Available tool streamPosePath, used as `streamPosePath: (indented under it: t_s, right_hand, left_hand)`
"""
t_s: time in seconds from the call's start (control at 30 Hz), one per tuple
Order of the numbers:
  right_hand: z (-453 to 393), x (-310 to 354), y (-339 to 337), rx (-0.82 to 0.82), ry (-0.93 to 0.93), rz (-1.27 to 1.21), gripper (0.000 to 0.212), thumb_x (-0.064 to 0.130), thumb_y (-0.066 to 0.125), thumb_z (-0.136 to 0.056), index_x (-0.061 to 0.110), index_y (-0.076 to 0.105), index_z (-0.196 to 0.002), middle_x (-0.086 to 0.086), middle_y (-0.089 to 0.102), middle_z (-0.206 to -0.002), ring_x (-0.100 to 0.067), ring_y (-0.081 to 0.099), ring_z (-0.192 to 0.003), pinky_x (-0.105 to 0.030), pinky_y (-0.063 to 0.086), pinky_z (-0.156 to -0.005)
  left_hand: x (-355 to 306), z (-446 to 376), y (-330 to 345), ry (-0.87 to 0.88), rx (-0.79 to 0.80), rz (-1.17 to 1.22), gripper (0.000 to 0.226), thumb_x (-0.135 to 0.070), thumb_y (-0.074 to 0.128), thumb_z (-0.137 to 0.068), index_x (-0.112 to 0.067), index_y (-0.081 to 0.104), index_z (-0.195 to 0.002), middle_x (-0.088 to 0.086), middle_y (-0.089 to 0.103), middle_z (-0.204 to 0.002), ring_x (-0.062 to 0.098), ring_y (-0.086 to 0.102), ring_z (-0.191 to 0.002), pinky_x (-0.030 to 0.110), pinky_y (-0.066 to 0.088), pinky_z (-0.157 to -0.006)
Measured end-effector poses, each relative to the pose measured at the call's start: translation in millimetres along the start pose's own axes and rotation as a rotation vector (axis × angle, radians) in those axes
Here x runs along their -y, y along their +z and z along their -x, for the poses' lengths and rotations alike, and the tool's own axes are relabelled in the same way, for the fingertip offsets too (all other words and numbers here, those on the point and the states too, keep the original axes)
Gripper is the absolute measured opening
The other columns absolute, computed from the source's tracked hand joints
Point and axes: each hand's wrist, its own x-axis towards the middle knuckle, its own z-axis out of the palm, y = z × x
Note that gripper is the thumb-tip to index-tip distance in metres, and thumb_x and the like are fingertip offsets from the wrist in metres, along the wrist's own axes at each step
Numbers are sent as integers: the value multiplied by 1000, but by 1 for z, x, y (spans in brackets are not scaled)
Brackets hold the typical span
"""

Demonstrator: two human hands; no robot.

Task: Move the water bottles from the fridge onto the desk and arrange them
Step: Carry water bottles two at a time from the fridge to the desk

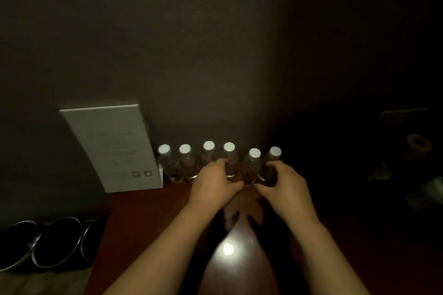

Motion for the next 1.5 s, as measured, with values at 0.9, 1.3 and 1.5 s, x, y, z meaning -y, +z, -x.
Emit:
streamPosePath:
  t_s: [0.9, 1.3, 1.5]
  right_hand:
    - [500, 498, 201, 555, -1179, 279, 58, 46, 75, -77, 34, 52, -128, 11, 60, -120, -10, 59, -102, -29, 54, -79]
    - [608, 650, 333, 714, -1355, 262, 51, 45, 77, -76, 32, 56, -122, 10, 63, -110, -8, 60, -96, -30, 55, -79]
    - [619, 764, 423, 796, -1360, 192, 51, 42, 77, -79, 31, 55, -124, 11, 61, -112, -4, 54, -87, -23, 52, -78]
  left_hand:
    - [390, 620, -388, -534, -416, -612, 63, -66, 58, -80, -34, 51, -133, -10, 58, -122, 14, 56, -112, 35, 54, -81]
    - [544, 731, -464, -812, -535, -467, 63, -67, 62, -77, -33, 56, -130, -6, 61, -122, 17, 58, -112, 34, 52, -85]
    - [650, 727, -546, -875, -540, -545, 55, -63, 59, -81, -32, 55, -126, -5, 59, -124, 18, 57, -114, 34, 50, -84]
